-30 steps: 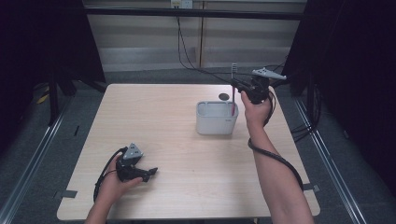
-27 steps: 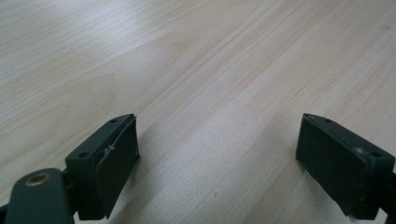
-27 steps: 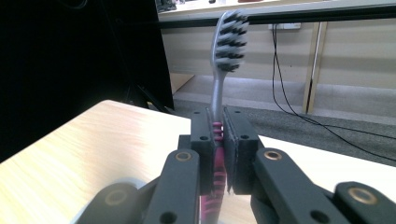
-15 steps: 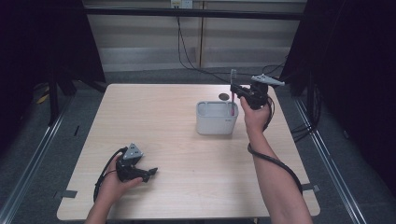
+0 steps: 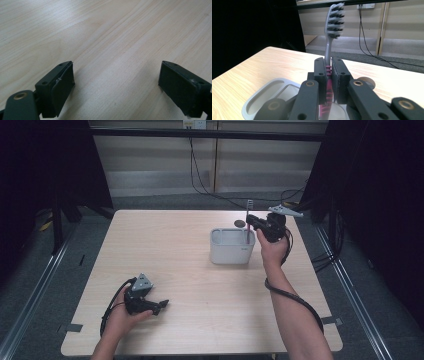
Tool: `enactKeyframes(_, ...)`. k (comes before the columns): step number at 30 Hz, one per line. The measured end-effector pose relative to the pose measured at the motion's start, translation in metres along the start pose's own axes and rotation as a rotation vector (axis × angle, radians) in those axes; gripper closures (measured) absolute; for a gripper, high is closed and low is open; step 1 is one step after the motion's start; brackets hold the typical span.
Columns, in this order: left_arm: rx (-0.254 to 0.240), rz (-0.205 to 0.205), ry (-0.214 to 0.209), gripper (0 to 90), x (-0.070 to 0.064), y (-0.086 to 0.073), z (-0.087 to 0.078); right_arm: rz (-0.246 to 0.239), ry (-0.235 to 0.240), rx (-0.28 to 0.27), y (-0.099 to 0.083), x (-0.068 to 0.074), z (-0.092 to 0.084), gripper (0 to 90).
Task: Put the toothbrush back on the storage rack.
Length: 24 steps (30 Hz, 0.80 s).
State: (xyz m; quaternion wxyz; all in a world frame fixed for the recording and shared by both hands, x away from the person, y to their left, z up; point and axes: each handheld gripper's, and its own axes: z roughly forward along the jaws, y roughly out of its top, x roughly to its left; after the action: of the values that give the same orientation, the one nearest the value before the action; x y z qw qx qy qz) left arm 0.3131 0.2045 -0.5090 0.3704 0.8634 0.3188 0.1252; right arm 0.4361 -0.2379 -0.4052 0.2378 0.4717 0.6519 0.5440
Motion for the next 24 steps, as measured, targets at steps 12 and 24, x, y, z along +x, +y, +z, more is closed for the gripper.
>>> enactKeyframes(12,-0.001,-0.003,0.002,12.8,0.0,0.0,0.0,-0.002,-0.001,0.021,-0.012,0.0,-0.004,83.5)
enactKeyframes(24,-0.003,-0.002,0.001,12.8,0.0,0.0,0.0,-0.011,-0.001,0.037,-0.021,0.003,-0.008,83.5)
